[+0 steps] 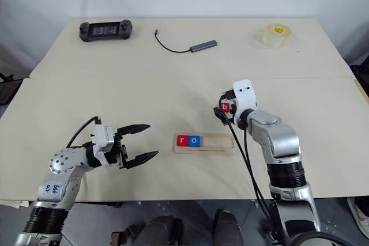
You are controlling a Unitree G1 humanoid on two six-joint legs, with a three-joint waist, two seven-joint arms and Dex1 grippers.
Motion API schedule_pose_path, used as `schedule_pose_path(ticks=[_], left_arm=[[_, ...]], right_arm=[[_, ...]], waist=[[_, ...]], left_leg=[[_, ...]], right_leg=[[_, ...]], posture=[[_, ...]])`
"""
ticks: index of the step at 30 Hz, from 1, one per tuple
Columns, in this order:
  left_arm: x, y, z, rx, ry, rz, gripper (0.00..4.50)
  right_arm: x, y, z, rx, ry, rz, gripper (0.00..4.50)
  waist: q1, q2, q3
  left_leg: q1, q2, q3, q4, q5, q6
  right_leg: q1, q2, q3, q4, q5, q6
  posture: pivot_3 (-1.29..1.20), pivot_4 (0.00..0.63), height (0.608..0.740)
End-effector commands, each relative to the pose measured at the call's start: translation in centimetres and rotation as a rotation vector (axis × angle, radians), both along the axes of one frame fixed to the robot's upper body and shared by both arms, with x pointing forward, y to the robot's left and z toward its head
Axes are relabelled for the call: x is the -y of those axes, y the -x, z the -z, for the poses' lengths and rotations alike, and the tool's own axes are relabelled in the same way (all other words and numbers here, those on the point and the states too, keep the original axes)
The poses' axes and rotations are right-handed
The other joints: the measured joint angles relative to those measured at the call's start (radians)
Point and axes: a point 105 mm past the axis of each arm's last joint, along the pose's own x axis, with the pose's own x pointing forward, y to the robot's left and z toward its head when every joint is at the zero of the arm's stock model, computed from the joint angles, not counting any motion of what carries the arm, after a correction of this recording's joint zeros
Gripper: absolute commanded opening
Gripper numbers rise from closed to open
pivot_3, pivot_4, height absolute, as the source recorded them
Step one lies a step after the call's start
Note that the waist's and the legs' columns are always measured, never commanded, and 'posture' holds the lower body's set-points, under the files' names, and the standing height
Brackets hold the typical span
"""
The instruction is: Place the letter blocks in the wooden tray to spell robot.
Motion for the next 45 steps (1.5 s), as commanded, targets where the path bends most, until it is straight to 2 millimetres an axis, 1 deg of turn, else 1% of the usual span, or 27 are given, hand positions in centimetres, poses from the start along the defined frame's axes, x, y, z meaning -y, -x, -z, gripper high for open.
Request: schedule_pose_path(ticks=[1,4,7,10,12,17,18,22,24,27,28,29,30,32,35,38,41,44,45], left_arm=[[0.1,0.4,-1.0,0.048,0.004,-0.002,4.47],[0.2,0.4,-1.1,0.048,0.007,-0.003,4.47],[0.3,0.4,-1.1,0.050,0.009,-0.005,4.47],[0.4,0.4,-1.1,0.051,0.009,-0.002,4.50],[0.4,0.3,-1.2,0.052,0.009,0.001,4.50],[0.5,0.1,-1.2,0.051,0.007,0.011,4.50],[0.6,0.1,-1.2,0.050,0.008,0.017,4.50],[1.1,-0.1,-1.2,0.046,0.013,0.042,4.50],[1.4,-0.2,-1.2,0.041,0.015,0.057,4.50],[1.8,-0.3,-1.0,0.033,0.016,0.083,4.50],[1.9,-0.3,-1.0,0.031,0.017,0.095,4.50],[2.1,-0.4,-0.9,0.024,0.016,0.113,4.50],[2.2,-0.5,-0.8,0.020,0.015,0.125,4.50],[2.4,-0.7,-0.7,0.013,0.015,0.146,4.50],[2.7,-1.1,-0.6,0.008,0.014,0.171,4.50],[3.2,-1.6,-0.8,0.008,0.007,0.215,4.50],[3.3,-2.0,-0.9,0.011,0.003,0.230,4.50],[3.4,-2.3,-1.0,0.014,0.005,0.234,4.50],[3.4,-2.2,-1.0,0.016,0.006,0.237,4.50]], right_arm=[[0.1,-0.7,-1.0,0.035,-0.024,0.060,4.50],[-0.9,-0.8,-0.6,0.016,-0.053,0.064,4.50],[-1.2,-0.8,0.2,-0.004,-0.057,0.087,4.50],[-0.6,-0.8,0.7,-0.007,-0.041,0.135,3.88],[-0.5,-0.7,0.8,-0.011,-0.035,0.137,3.27],[0.0,-0.4,0.6,-0.003,-0.020,0.139,1.60],[0.0,-0.3,0.5,0.002,-0.018,0.135,1.46],[0.3,0.1,-1.1,0.059,-0.037,0.112,1.46],[0.3,0.7,-2.2,0.096,-0.047,0.072,1.46],[1.1,2.1,-3.3,0.107,-0.042,0.036,1.46],[1.6,2.7,-3.6,0.106,-0.037,0.031,1.46],[2.9,3.8,-3.8,0.100,-0.015,0.040,1.46],[3.8,4.6,-3.9,0.094,0.004,0.047,1.46],[5.3,6.1,-3.5,0.069,0.035,0.071,1.46],[6.7,8.1,-2.2,0.021,0.046,0.121,1.46],[7.2,10.7,0.4,-0.048,0.048,0.185,1.46],[7.4,11.9,1.6,-0.061,0.071,0.233,1.46],[7.7,12.4,2.5,-0.054,0.116,0.270,1.46],[7.5,12.4,2.7,-0.063,0.097,0.263,1.81]], waist=[[0.000,0.000,0.000],[-0.002,0.000,0.000],[-0.004,0.000,0.000],[-0.003,0.000,0.000],[-0.002,0.000,0.000],[-0.004,0.000,0.000],[-0.004,0.000,0.000],[-0.002,0.000,0.000],[0.001,0.000,0.000],[0.001,0.000,0.000],[0.001,0.000,0.000],[0.005,0.000,0.000],[0.006,0.000,0.000],[0.009,0.000,0.000],[0.008,-0.001,0.000],[0.008,-0.001,0.000],[0.003,-0.001,0.000],[0.003,-0.001,-0.001],[0.003,-0.001,-0.001]], left_leg=[[0.000,0.000,0.000,0.000,0.000,0.000],[0.000,0.000,0.001,0.000,0.000,0.000],[0.000,0.000,0.001,-0.001,0.000,0.000],[0.000,0.000,0.002,-0.001,0.000,0.000],[0.000,0.000,0.002,-0.001,0.000,0.000],[0.000,0.000,0.002,-0.001,0.000,0.000],[0.000,0.000,0.002,-0.002,0.000,0.000],[0.000,0.000,0.003,-0.002,0.000,0.000],[0.000,0.000,0.003,-0.002,0.000,0.000],[-0.001,0.000,0.003,-0.002,0.000,0.000],[-0.001,0.000,0.003,-0.002,0.000,0.000],[-0.001,0.000,0.003,-0.002,0.000,0.000],[-0.001,0.000,0.003,-0.003,0.000,0.000],[-0.001,0.000,0.002,-0.003,0.000,0.000],[-0.002,-0.001,0.003,-0.003,0.000,0.000],[-0.002,0.000,0.004,-0.003,0.000,0.000],[-0.002,0.000,0.006,-0.003,0.000,0.000],[0.000,0.000,0.009,-0.002,0.001,0.000],[0.000,0.000,0.010,-0.003,0.001,0.000]], right_leg=[[0.000,0.000,0.000,0.000,0.000,0.000],[-0.001,0.000,0.001,0.001,0.000,0.000],[-0.002,0.000,0.001,0.002,0.000,0.000],[-0.003,0.000,0.002,0.004,0.000,0.000],[-0.003,0.000,0.002,0.004,0.000,0.000],[-0.004,0.000,0.002,0.004,0.000,0.000],[-0.004,0.000,0.002,0.004,0.000,0.000],[-0.004,0.000,0.002,0.004,0.000,0.000],[-0.005,0.000,0.003,0.004,0.000,0.000],[-0.005,0.000,0.003,0.004,0.000,0.000],[-0.005,0.000,0.003,0.004,0.000,0.000],[-0.006,0.000,0.003,0.004,0.000,0.000],[-0.005,0.000,0.003,0.003,0.000,0.000],[-0.005,0.000,0.002,0.003,0.000,0.000],[-0.006,0.000,0.002,0.002,0.000,0.000],[-0.006,0.000,0.003,0.002,0.000,0.000],[-0.006,0.001,0.004,0.002,0.000,0.000],[-0.006,0.000,0.007,0.003,0.000,0.000],[-0.006,0.000,0.008,0.003,0.000,0.000]], posture=[[0.00,0.150,0.740],[0.00,0.150,0.740],[0.00,0.150,0.740],[0.00,0.150,0.740],[0.00,0.150,0.740],[0.00,0.150,0.740],[0.00,0.150,0.740],[0.00,0.150,0.740],[0.00,0.150,0.740],[0.00,0.150,0.740],[0.00,0.150,0.740],[0.00,0.150,0.740],[0.00,0.150,0.740],[0.00,0.150,0.740],[0.00,0.150,0.740],[0.00,0.150,0.740],[0.00,0.150,0.740],[0.00,0.150,0.740],[0.00,0.150,0.740]])
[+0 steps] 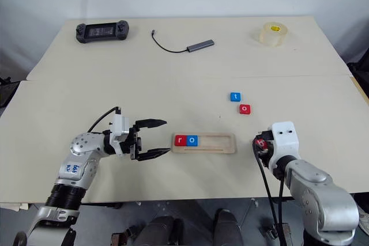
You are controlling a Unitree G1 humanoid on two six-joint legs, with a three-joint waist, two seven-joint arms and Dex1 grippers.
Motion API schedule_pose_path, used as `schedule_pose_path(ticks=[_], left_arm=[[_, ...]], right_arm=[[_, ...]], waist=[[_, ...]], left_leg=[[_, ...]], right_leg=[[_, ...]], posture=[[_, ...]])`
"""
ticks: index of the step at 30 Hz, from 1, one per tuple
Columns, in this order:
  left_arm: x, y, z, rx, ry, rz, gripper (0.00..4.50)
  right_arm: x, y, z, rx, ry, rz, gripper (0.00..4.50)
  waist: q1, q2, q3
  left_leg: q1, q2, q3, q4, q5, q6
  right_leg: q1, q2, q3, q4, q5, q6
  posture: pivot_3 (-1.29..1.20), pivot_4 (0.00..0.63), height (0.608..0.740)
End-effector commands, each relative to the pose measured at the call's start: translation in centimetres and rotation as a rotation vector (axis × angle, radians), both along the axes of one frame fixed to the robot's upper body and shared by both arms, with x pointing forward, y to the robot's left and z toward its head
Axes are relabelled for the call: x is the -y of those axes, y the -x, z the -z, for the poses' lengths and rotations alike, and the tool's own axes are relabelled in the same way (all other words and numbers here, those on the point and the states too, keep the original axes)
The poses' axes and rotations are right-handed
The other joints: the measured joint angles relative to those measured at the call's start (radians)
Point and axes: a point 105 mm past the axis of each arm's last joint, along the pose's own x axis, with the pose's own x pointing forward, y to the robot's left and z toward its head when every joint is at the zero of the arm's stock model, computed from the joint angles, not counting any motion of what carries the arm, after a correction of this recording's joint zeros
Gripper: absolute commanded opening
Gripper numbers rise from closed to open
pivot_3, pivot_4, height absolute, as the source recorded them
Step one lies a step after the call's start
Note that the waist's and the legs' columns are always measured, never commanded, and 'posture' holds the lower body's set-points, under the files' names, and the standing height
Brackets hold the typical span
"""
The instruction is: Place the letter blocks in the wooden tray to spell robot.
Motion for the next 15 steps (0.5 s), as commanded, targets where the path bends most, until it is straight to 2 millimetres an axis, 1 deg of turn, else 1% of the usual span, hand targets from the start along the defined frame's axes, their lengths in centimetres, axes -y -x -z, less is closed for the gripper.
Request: schedule_pose_path(ticks=[1,2,5,7,9,11,12,13,15], left_arm=[[0.1,0.1,-0.4,0.030,0.003,0.014,4.50],[0.1,0.2,-0.5,0.032,0.004,0.017,4.50],[0.1,0.4,-0.7,0.038,0.007,0.020,4.50],[-0.1,0.5,-0.8,0.043,0.006,0.018,4.50],[-0.3,0.6,-1.0,0.047,0.005,0.015,4.50],[-0.3,0.7,-1.1,0.051,0.004,0.016,4.50],[-0.2,0.9,-1.1,0.054,0.003,0.025,4.50],[-0.2,1.1,-1.2,0.056,0.002,0.032,4.50],[-0.1,1.5,-1.1,0.057,-0.004,0.049,4.50]], right_arm=[[-0.2,0.1,-0.4,0.040,0.002,0.014,2.24],[-0.2,0.0,-0.4,0.046,-0.003,0.003,2.49],[-0.5,-0.3,-1.2,0.064,-0.017,-0.085,3.48],[0.2,-0.4,-2.4,0.085,0.033,-0.215,4.09],[0.8,-0.2,-3.1,0.086,0.082,-0.341,4.09],[1.6,0.0,-3.6,0.086,0.173,-0.502,4.09],[1.8,0.4,-3.7,0.074,0.234,-0.642,4.09],[1.9,0.8,-3.6,0.057,0.279,-0.746,4.09],[2.4,1.2,-3.5,0.030,0.316,-0.940,4.09]], waist=[[0.000,0.000,0.000],[0.000,0.000,0.000],[0.000,0.000,0.000],[0.000,0.000,0.000],[0.006,0.000,0.000],[0.008,-0.001,0.000],[0.008,-0.001,0.001],[0.008,-0.001,0.001],[0.005,-0.002,0.001]], left_leg=[[0.000,0.000,0.000,0.000,0.000,0.000],[0.000,0.000,0.000,0.000,0.000,0.000],[0.000,0.000,0.000,0.000,0.000,0.000],[0.000,0.000,0.000,0.000,0.000,0.000],[0.000,0.000,0.000,0.000,0.000,0.001],[0.000,0.000,0.000,0.000,0.000,0.001],[0.000,0.000,0.000,0.000,0.000,0.001],[0.000,0.000,0.000,0.000,0.000,0.001],[0.001,0.000,0.002,-0.001,0.000,0.002]], right_leg=[[0.000,0.000,0.000,0.000,0.000,0.000],[0.000,0.000,0.000,0.000,0.000,0.000],[0.000,0.000,0.001,0.000,0.000,0.000],[0.000,0.000,0.001,0.000,0.000,0.000],[0.000,0.000,0.001,-0.001,0.000,0.000],[0.001,0.000,0.000,-0.003,0.000,0.001],[0.002,0.000,0.000,-0.004,0.001,0.001],[0.002,0.000,0.000,-0.004,0.001,0.001],[0.003,0.000,0.000,-0.006,0.001,0.002]], posture=[[0.00,0.150,0.740],[0.00,0.150,0.740],[0.00,0.150,0.740],[0.00,0.150,0.740],[0.00,0.150,0.740],[0.00,0.150,0.740],[0.00,0.150,0.740],[0.00,0.150,0.740],[0.00,0.150,0.740]])
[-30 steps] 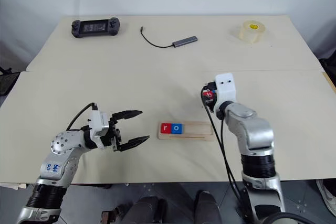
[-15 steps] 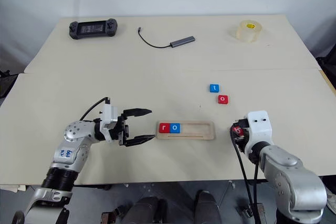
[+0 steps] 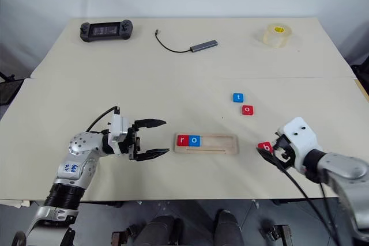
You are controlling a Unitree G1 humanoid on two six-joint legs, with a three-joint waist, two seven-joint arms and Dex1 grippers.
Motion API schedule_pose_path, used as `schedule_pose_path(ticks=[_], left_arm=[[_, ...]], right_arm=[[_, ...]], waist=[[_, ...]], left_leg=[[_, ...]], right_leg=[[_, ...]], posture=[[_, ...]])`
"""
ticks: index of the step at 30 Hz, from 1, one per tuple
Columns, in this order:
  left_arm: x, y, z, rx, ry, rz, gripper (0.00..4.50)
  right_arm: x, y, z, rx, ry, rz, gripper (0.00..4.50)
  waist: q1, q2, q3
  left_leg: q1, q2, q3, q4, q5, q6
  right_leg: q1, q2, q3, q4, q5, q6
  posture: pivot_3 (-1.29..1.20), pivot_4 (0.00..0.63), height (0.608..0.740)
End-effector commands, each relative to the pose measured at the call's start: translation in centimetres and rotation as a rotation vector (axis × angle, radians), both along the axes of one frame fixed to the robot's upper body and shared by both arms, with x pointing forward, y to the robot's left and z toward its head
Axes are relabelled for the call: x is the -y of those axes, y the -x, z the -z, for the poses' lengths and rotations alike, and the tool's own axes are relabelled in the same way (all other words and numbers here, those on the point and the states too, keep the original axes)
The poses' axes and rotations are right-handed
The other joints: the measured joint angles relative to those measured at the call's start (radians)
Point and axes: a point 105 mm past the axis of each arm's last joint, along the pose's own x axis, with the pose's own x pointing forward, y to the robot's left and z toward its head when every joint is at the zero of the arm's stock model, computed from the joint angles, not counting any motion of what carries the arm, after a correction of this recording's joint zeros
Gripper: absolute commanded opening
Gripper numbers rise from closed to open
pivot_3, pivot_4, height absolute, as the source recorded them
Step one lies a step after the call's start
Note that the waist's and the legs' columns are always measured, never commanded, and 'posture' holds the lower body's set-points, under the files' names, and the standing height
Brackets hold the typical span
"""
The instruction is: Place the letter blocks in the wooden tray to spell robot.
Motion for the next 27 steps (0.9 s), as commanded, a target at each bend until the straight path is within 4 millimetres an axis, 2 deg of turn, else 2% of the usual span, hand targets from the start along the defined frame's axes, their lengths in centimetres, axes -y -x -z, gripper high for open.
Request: schedule_pose_path(ticks=[1,6,15,18,24,27], left_arm=[[0.2,1.0,-0.9,0.041,0.004,0.044,4.50],[0.4,1.7,-1.0,0.041,-0.002,0.058,4.50],[0.4,2.6,-1.0,0.039,-0.012,0.053,4.50],[0.4,2.8,-1.0,0.037,-0.015,0.048,4.50],[0.4,2.7,-1.1,0.040,-0.015,0.035,4.50],[0.4,2.6,-1.2,0.046,-0.012,0.021,4.50]], right_arm=[[0.3,0.5,-0.5,-0.005,0.078,-0.322,4.09],[2.0,-1.3,0.8,-0.057,0.165,-0.468,4.09],[2.0,-4.4,2.3,-0.110,0.174,-0.530,4.09],[2.1,-4.8,2.4,-0.127,0.167,-0.531,3.47],[2.0,-5.0,2.2,-0.134,0.167,-0.550,1.53],[1.2,-5.3,0.9,-0.094,0.176,-0.581,1.47]], waist=[[-0.004,-0.001,0.001],[-0.009,-0.002,0.001],[-0.003,-0.001,0.001],[-0.004,-0.001,0.001],[-0.006,-0.001,0.001],[-0.006,-0.001,0.001]], left_leg=[[0.001,0.000,0.000,0.000,0.000,0.000],[0.004,0.002,-0.002,0.001,0.000,0.000],[0.001,0.003,-0.009,0.005,0.000,-0.001],[0.001,0.003,-0.010,0.006,-0.001,-0.001],[0.001,0.003,-0.011,0.006,-0.001,-0.002],[0.001,0.003,-0.011,0.006,-0.001,-0.002]], right_leg=[[0.002,0.000,0.000,-0.001,0.000,0.000],[0.008,0.000,-0.003,-0.005,0.001,0.002],[0.010,-0.001,-0.009,-0.009,0.001,0.002],[0.011,-0.001,-0.010,-0.009,0.001,0.001],[0.012,-0.001,-0.011,-0.009,0.001,0.001],[0.012,-0.001,-0.011,-0.009,0.001,0.001]], posture=[[0.00,0.150,0.740],[0.00,0.150,0.740],[0.00,0.150,0.740],[0.00,0.150,0.740],[0.00,0.150,0.740],[0.00,0.150,0.740]])
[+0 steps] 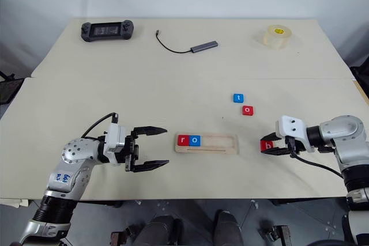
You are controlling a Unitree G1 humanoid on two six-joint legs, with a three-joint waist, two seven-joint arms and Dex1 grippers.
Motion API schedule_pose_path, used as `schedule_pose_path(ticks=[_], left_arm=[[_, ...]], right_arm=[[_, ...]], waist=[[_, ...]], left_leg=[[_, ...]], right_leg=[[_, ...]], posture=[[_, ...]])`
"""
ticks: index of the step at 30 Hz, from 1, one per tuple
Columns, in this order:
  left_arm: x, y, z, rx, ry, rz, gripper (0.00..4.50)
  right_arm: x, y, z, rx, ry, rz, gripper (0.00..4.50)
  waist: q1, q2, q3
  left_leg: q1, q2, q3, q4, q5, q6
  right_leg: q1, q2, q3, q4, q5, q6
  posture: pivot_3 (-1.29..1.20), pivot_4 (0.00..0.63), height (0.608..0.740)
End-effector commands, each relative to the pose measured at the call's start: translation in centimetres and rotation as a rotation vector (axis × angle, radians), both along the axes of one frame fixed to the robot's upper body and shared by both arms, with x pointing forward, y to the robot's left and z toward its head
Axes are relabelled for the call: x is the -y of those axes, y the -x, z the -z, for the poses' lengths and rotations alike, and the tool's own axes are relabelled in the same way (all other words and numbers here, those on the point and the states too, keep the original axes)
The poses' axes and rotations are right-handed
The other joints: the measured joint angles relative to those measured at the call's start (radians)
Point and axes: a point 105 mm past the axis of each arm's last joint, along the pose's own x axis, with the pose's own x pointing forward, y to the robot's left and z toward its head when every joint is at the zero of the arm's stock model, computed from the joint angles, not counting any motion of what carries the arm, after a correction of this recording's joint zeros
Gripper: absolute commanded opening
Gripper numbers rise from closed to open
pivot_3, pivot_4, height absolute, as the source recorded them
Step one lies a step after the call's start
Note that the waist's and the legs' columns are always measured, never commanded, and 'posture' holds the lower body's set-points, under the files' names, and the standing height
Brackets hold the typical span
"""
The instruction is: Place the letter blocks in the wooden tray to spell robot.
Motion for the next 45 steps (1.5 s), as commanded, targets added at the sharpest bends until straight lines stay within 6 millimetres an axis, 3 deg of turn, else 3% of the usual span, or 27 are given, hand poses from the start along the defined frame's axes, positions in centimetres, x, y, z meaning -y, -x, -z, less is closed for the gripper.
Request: schedule_pose_path(ticks=[1,7,10,16,23,29,33,38,45], left_arm=[[-0.1,0.1,-0.8,0.035,0.017,-0.007,4.50],[-0.1,-0.2,-0.7,0.042,0.024,-0.031,4.50],[0.0,-0.3,-0.7,0.042,0.031,-0.042,4.50],[-0.1,0.0,-0.2,0.030,0.032,-0.053,4.50],[-0.3,0.0,-0.2,0.032,0.033,-0.073,4.50],[-0.4,0.1,-0.2,0.031,0.030,-0.079,4.50],[-0.4,-0.1,-0.3,0.035,0.028,-0.082,4.50],[-0.4,-0.1,-0.3,0.037,0.028,-0.084,4.50],[-0.4,-0.2,-0.3,0.037,0.031,-0.088,4.50]], right_arm=[[-1.0,-0.4,-1.7,0.047,0.002,-0.049,1.47],[-6.2,-0.3,-4.8,0.015,-0.075,-0.114,1.47],[-9.2,-0.7,-4.4,-0.011,-0.053,-0.095,1.47],[-12.7,-1.5,-3.7,-0.023,-0.072,-0.065,1.47],[-15.0,-1.3,-2.9,-0.045,-0.097,-0.086,1.47],[-16.3,-1.4,-2.4,-0.046,-0.108,-0.087,1.47],[-16.6,-1.2,-2.2,-0.071,-0.115,-0.088,2.85],[-15.7,-1.0,-3.8,-0.055,-0.147,-0.066,4.46],[-12.0,-1.2,-4.6,-0.026,-0.158,0.038,4.46]], waist=[[0.000,0.000,0.000],[-0.001,0.002,0.000],[0.001,0.002,0.000],[0.006,0.002,0.000],[0.006,0.002,0.000],[-0.001,0.002,0.000],[0.000,0.002,0.000],[0.000,0.002,0.000],[0.003,0.002,0.000]], left_leg=[[0.000,0.000,0.000,0.000,0.000,0.000],[-0.001,0.001,0.000,0.000,0.000,-0.001],[-0.001,0.001,-0.001,0.000,-0.001,-0.001],[-0.002,-0.001,-0.002,0.000,-0.001,-0.002],[-0.003,-0.001,-0.003,0.000,-0.001,-0.001],[-0.003,-0.001,-0.003,-0.001,-0.001,-0.001],[-0.003,-0.001,-0.003,-0.001,-0.001,-0.001],[-0.003,-0.001,-0.003,-0.001,-0.001,-0.001],[-0.003,-0.001,-0.003,-0.001,-0.001,-0.001]], right_leg=[[0.000,0.000,0.000,0.000,0.000,0.000],[-0.001,0.000,0.000,0.001,0.000,0.000],[-0.001,0.000,-0.001,0.001,0.000,-0.001],[-0.002,-0.001,-0.001,0.001,0.000,-0.001],[-0.002,0.000,-0.002,0.001,0.000,-0.001],[-0.002,0.000,-0.002,0.001,0.000,-0.001],[-0.002,0.000,-0.002,0.002,0.000,-0.001],[-0.002,0.000,-0.002,0.002,0.000,-0.001],[-0.002,0.000,-0.002,0.001,0.000,-0.001]], posture=[[0.00,0.150,0.740],[0.00,0.150,0.740],[0.00,0.150,0.740],[0.00,0.150,0.740],[0.00,0.150,0.740],[0.00,0.150,0.740],[0.00,0.150,0.740],[0.00,0.150,0.740],[0.00,0.150,0.740]])
